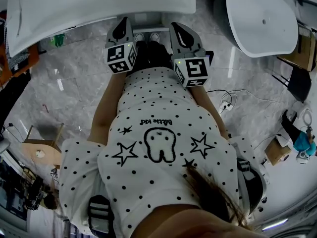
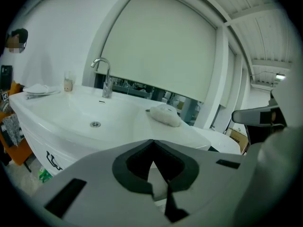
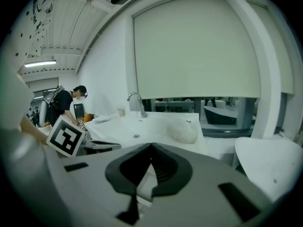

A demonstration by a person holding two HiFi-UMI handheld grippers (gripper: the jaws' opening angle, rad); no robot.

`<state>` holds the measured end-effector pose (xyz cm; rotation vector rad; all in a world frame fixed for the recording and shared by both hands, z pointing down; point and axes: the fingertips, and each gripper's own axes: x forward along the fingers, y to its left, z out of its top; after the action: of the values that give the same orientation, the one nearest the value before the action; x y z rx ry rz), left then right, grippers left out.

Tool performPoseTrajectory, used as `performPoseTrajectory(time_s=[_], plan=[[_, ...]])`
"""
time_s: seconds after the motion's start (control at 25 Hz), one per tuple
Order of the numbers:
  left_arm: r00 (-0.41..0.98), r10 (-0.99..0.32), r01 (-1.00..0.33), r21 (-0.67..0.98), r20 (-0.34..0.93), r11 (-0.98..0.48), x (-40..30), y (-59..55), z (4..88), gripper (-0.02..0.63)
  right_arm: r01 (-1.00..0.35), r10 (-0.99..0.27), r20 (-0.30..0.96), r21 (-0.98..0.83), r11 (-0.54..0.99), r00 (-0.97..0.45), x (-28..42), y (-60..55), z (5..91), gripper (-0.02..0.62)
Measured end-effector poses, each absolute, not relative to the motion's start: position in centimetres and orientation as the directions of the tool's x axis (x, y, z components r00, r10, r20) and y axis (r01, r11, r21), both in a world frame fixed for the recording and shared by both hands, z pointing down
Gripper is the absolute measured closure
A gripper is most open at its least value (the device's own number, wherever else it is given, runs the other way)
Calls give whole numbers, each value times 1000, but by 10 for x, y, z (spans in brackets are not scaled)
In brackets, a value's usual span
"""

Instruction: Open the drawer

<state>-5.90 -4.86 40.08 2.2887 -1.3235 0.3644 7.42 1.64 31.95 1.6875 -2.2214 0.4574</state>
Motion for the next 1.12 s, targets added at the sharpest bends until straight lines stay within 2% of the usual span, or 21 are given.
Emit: performPoseTrajectory(time_s=[0.4,1.12], plan=[[524,-787,-851,228,326,-473,-58,-58,344,603,-969,-887,392,-49,244,-243,79,2,306,581],[565,-808,-813,279,165,-512,-66,-65,270,601,-980,-920,343,-22,196,-191,97,-16,285,581]])
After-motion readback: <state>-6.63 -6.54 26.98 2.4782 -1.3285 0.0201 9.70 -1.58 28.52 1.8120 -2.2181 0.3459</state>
